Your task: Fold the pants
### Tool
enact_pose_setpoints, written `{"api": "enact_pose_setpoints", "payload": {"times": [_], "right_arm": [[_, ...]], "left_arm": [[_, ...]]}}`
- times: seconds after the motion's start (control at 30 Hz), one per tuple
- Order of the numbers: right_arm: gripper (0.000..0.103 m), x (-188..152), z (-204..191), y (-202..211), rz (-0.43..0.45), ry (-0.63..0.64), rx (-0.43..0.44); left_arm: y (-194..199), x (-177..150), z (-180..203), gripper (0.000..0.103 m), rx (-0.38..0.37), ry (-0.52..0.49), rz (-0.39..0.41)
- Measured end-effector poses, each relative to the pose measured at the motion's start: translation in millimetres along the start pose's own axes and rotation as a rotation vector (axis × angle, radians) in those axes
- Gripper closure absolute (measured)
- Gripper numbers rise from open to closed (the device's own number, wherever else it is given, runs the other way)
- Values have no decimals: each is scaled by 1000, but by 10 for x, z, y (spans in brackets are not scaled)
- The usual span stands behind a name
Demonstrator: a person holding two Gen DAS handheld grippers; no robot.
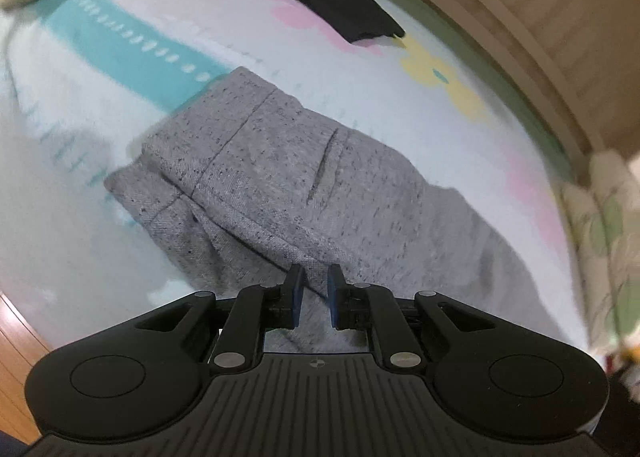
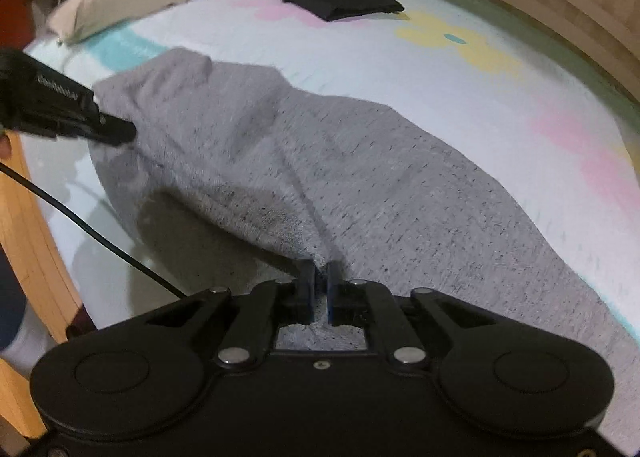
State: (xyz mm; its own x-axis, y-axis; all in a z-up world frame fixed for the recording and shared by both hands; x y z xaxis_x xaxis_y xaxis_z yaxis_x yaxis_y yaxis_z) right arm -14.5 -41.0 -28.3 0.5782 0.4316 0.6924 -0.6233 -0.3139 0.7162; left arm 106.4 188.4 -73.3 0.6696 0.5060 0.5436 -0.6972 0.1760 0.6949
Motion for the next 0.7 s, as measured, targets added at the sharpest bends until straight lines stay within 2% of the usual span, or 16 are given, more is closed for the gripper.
{"api": "enact_pose_setpoints", "payload": {"times": [0.2,0.27,0.43,0.63,0.67,0.7], "right_arm": [[94,-33,-51,-15,-17,20,4],[94,-41,-68,-1,-19,28,9],[94,-28,-52,-17,-22,19,17],[94,-41,-63,-16,-31,27,25],[94,-45,-64,-17,-32,28,25],[94,-46,-65,-18,-34,28,27]], "left_arm": [[26,82,22,88,-24,64,40],[50,98,51,83,-12,47,61],[136,144,73,82,9,39,117],[56,78,8,82,37,28,86],[83,84,-3,78,48,29,99],[109,90,-11,64,53,30,108]]}}
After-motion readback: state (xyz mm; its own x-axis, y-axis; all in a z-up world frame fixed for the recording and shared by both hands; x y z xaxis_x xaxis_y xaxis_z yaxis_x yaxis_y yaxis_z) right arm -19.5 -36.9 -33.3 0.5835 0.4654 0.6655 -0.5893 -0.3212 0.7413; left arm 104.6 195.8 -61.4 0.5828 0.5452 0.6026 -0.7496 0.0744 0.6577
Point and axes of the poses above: each gripper's, at about its wrist camera, not at the fingertips, and y roughly against the way its jaws point, z to its right, x to its top, the point moved 5 cm from there along -y, roughly the way its jaws point, and after that the axes turned 7 degrees about z, right-handed, at the moved point
